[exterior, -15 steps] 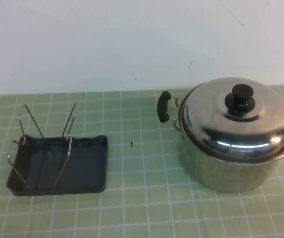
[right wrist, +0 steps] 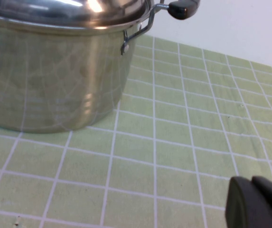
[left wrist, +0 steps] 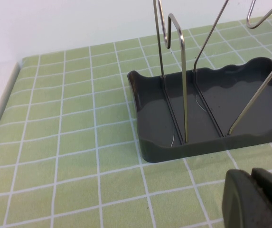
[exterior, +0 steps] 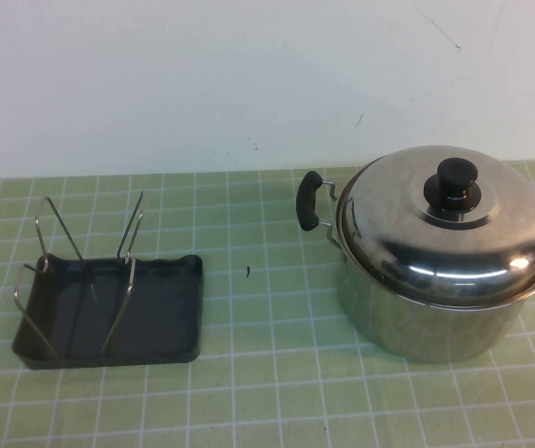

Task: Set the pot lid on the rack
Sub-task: Open the pot

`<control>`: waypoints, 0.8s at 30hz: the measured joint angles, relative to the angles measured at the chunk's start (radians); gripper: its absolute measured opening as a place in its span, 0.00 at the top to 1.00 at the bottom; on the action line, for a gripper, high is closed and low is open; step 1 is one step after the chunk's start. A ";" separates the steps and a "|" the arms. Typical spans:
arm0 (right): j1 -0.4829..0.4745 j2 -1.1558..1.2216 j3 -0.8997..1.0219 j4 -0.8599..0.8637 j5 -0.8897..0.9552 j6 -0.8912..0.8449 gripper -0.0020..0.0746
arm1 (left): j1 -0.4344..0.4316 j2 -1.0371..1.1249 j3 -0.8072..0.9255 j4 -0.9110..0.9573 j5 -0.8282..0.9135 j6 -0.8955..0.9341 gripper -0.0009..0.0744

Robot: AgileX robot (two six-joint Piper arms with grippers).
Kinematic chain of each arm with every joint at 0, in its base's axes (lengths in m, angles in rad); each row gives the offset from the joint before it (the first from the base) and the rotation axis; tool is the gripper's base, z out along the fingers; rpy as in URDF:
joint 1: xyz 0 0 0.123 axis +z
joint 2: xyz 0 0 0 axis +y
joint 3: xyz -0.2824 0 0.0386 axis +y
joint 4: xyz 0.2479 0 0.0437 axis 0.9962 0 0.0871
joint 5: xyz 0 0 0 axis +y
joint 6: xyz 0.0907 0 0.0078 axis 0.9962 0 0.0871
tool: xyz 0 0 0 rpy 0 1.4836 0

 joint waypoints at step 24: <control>0.000 0.000 0.000 -0.042 0.004 0.000 0.98 | 0.000 0.000 0.000 -0.002 0.002 0.000 0.99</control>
